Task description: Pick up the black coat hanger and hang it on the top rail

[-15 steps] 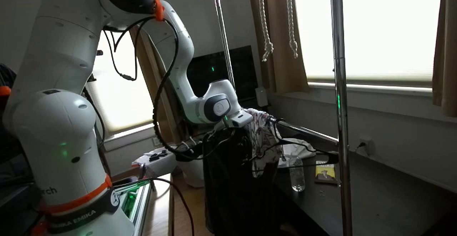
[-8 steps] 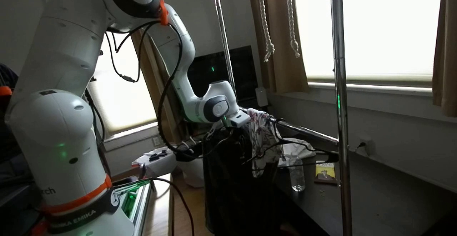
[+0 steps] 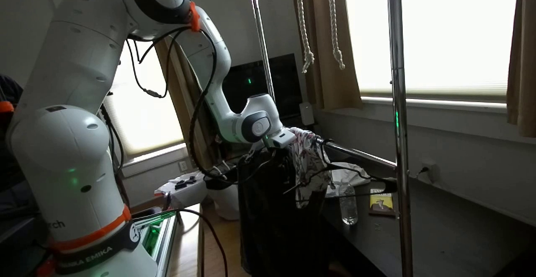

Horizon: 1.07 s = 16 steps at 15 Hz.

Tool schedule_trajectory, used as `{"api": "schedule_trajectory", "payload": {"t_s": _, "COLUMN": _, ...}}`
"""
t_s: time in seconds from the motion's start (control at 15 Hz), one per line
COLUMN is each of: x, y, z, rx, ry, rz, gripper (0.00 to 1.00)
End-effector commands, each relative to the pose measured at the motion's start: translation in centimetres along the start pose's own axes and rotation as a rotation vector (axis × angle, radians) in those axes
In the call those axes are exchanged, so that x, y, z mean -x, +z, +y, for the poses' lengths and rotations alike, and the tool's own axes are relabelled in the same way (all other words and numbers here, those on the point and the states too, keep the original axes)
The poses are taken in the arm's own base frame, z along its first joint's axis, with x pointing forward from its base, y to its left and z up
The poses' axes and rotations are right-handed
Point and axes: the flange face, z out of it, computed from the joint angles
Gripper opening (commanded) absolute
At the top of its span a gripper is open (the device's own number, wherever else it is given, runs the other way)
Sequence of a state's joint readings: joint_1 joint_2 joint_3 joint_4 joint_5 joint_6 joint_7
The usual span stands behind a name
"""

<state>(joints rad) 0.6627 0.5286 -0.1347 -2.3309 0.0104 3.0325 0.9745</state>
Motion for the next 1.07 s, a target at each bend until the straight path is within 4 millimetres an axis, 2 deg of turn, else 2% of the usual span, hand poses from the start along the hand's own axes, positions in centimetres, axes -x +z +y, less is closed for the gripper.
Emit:
{"api": "schedule_trajectory", "payload": {"t_s": 0.0, "x": 0.0, "y": 0.0, "z": 0.0, "rx": 0.000, "ry": -0.001, "rz": -0.001, "gripper": 1.00}}
{"api": "schedule_trajectory", "payload": {"t_s": 0.47, "x": 0.5, "y": 0.7, "z": -0.9, "rx": -0.002, "ry": -0.033, "rz": 0.061, "gripper": 1.00}}
{"api": "schedule_trajectory", "payload": {"t_s": 0.8, "x": 0.1, "y": 2.4, "z": -1.1, "rx": 0.065, "ry": -0.090, "rz": 0.171, "gripper": 1.00}}
{"api": "schedule_trajectory", "payload": {"t_s": 0.87, "x": 0.1, "y": 2.7, "z": -1.2, "rx": 0.074, "ry": -0.088, "rz": 0.182, "gripper": 0.98}}
{"api": "schedule_trajectory", "payload": {"t_s": 1.0, "x": 0.5, "y": 3.3, "z": -1.4, "rx": 0.099, "ry": -0.092, "rz": 0.180, "gripper": 0.73}}
